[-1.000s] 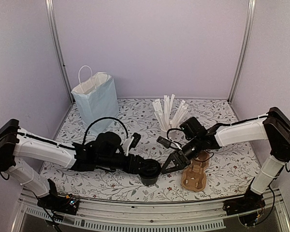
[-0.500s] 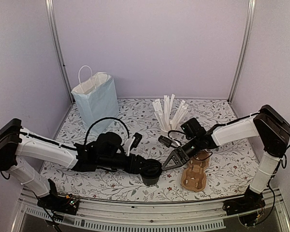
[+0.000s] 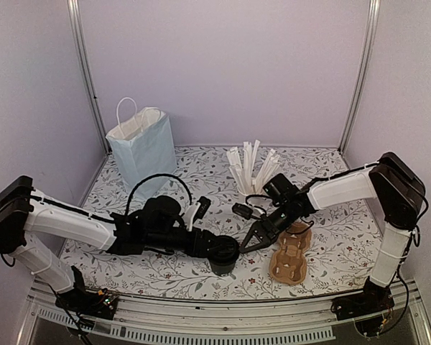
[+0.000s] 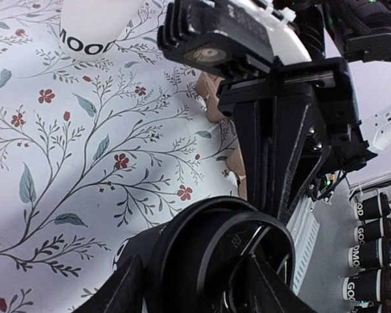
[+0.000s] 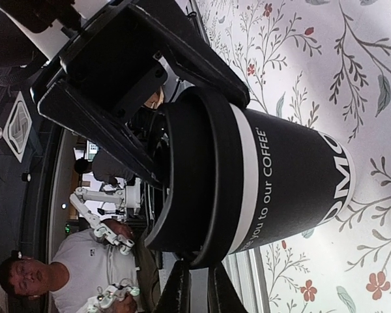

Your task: Pack the takeout coffee

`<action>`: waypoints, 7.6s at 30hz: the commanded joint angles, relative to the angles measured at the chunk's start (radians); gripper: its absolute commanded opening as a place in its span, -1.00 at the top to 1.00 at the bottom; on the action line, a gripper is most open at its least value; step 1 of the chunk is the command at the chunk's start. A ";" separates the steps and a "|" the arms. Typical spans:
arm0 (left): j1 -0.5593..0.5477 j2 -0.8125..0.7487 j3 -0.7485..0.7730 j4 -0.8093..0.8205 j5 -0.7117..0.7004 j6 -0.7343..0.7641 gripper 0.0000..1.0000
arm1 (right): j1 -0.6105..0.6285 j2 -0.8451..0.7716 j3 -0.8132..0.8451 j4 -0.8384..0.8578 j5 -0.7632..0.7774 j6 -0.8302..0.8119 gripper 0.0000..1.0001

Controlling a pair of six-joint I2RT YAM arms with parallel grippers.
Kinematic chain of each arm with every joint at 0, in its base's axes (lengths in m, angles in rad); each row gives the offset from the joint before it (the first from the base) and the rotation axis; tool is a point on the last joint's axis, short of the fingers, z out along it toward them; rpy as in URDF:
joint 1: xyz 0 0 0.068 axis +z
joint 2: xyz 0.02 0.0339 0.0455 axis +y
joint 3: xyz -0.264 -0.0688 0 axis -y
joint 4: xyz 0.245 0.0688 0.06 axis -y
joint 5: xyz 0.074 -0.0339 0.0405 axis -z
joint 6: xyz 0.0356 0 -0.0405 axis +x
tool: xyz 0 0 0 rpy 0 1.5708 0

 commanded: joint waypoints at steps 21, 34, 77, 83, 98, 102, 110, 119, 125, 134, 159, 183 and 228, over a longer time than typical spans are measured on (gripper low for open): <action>-0.051 -0.200 0.078 -0.378 -0.221 0.012 -0.99 | 0.042 -0.303 0.016 -0.153 0.340 -0.486 -0.06; -0.093 -0.378 -0.234 -0.065 -0.184 -0.451 -0.40 | 0.209 -0.271 0.181 -0.298 0.724 -0.781 -0.21; -0.002 -0.031 -0.278 0.014 0.079 -0.585 1.00 | 0.311 -0.011 0.240 -0.354 0.628 -0.962 -0.37; -0.001 0.035 -0.298 0.036 0.117 -0.590 1.00 | 0.310 0.006 0.215 -0.338 0.651 -0.961 -0.30; -0.034 -0.331 -0.015 -0.442 -0.264 -0.206 -0.09 | 0.302 -0.113 0.221 -0.333 0.630 -0.948 -0.43; -0.064 -0.391 -0.037 -0.446 -0.382 -0.118 -0.65 | 0.299 -0.168 0.204 -0.355 0.665 -0.958 -0.54; -0.061 -0.559 -0.174 -0.366 -0.726 -0.090 -0.99 | 0.289 -0.276 0.077 -0.371 0.842 -0.955 -0.69; -0.062 -0.483 -0.161 -0.201 -0.580 0.089 -0.83 | 0.291 -0.245 0.026 -0.327 0.932 -0.922 -0.82; -0.082 -0.444 -0.195 -0.083 -0.450 0.165 -0.72 | 0.299 -0.171 0.030 -0.287 0.902 -0.929 -0.77; -0.098 -0.473 -0.302 0.142 -0.277 0.212 -0.99 | 0.298 -0.181 0.043 -0.253 0.819 -0.905 -0.56; -0.239 -0.345 -0.121 0.086 -0.137 0.497 -0.83 | 0.255 -0.326 0.147 -0.323 0.434 -0.902 -0.48; -0.099 -0.427 0.086 -0.488 -0.247 0.437 -0.39 | 0.125 -0.423 0.100 -0.363 0.466 -0.903 -0.98; 0.485 0.823 1.615 -1.337 -0.189 0.674 -0.34 | 0.029 -0.659 -0.230 -0.141 0.676 -0.923 -0.98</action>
